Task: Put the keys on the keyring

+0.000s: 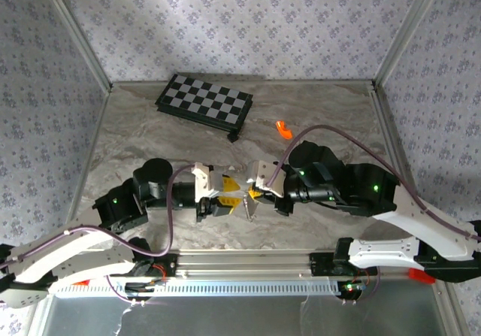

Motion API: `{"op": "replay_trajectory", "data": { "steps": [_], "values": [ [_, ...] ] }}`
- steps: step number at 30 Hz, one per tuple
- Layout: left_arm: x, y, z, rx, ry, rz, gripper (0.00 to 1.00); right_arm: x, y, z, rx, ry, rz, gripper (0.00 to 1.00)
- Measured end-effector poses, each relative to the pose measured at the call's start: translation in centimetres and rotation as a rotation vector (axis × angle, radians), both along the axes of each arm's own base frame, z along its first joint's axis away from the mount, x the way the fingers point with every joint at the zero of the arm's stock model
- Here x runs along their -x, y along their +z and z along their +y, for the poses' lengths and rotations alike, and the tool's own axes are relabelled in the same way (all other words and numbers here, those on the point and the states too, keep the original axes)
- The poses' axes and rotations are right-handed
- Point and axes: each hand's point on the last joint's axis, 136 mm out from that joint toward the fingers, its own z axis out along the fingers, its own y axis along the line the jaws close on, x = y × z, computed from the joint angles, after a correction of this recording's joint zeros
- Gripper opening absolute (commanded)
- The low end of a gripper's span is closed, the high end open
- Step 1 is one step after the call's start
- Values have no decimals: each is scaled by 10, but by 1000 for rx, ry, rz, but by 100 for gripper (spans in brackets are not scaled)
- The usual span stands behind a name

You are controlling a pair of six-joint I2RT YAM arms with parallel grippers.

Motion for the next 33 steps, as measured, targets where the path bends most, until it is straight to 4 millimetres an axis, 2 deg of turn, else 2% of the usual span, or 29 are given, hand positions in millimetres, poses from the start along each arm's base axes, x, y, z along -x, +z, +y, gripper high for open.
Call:
{"op": "replay_trajectory", "data": {
  "steps": [12,23,33],
  "values": [
    [-4,7,-8,34,-2,-13,29,7,2,3,-10,46,0,0],
    [-4,6,-10,31,-6,-3,17,7,1,6,-21,51,-1,0],
    [-2,5,-10,30,-16,-1,12,7,2,5,-31,49,-7,0]
  ]
}}
